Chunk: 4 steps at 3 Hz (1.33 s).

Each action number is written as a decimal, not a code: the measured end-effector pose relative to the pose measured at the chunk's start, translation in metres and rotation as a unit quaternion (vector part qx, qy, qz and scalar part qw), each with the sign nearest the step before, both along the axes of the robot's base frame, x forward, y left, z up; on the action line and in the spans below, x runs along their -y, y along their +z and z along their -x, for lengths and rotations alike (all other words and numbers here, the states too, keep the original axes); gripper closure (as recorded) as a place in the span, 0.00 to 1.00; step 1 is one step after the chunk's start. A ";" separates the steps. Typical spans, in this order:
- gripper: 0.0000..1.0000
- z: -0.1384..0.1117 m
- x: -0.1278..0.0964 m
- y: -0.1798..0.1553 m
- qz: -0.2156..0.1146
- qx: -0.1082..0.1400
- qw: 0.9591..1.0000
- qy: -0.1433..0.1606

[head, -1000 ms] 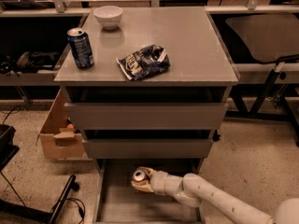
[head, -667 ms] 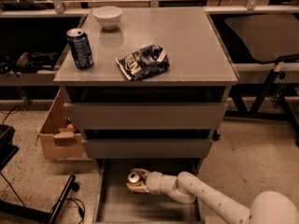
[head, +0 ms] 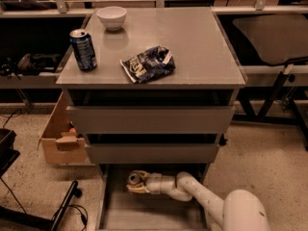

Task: Place coke can into bottom drawer

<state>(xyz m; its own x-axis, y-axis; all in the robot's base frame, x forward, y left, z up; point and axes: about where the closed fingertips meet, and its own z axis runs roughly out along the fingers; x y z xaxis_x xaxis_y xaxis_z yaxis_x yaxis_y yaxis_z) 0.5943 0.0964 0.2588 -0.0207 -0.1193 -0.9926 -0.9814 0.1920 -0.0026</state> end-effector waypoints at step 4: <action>1.00 0.002 0.005 -0.060 0.014 -0.027 1.000 0.002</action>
Offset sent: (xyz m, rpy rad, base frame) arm 0.0328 0.0096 -0.0633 0.0171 0.0478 0.0360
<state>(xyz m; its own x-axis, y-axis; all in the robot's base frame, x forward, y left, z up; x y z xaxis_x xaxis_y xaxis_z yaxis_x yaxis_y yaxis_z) 0.5924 0.0916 0.1992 -0.0732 -0.1466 -0.9865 -0.9809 0.1894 0.0446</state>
